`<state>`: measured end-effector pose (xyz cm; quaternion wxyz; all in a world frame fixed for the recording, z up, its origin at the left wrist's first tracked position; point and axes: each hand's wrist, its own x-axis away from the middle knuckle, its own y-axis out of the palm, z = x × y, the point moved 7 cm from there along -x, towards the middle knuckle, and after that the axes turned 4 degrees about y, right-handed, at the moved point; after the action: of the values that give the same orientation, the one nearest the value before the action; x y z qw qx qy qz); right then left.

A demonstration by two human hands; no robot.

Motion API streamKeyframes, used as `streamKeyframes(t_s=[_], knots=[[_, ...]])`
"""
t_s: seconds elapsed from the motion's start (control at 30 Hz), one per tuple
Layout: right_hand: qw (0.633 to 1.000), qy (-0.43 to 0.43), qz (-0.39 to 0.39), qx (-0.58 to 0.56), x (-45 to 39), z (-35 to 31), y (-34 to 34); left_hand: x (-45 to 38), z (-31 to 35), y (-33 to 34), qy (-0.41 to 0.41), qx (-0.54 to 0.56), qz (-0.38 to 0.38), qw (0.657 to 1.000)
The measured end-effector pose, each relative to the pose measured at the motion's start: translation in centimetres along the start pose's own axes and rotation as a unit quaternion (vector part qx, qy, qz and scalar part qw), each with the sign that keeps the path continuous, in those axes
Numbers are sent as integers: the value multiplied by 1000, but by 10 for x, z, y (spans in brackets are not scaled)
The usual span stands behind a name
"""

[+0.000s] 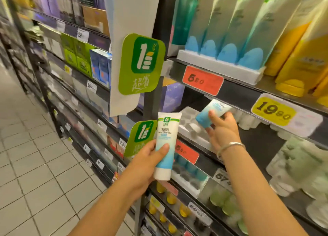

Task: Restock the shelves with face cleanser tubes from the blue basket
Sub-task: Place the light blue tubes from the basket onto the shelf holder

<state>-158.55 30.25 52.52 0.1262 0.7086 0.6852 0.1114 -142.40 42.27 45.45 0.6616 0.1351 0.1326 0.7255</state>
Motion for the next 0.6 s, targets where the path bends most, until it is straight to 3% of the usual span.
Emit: streamKeyframes(t_s=[0.1, 0.3, 0.6], knots=[[1000, -5, -3, 5, -18, -2, 17, -15, 7, -7, 14, -6, 5, 1000], [991, -17, 83, 102, -39, 12, 17, -30, 5, -17, 0, -2, -19, 1000], [979, -38, 81, 181, -73, 17, 38, -53, 17, -11, 26, -9, -48, 998]])
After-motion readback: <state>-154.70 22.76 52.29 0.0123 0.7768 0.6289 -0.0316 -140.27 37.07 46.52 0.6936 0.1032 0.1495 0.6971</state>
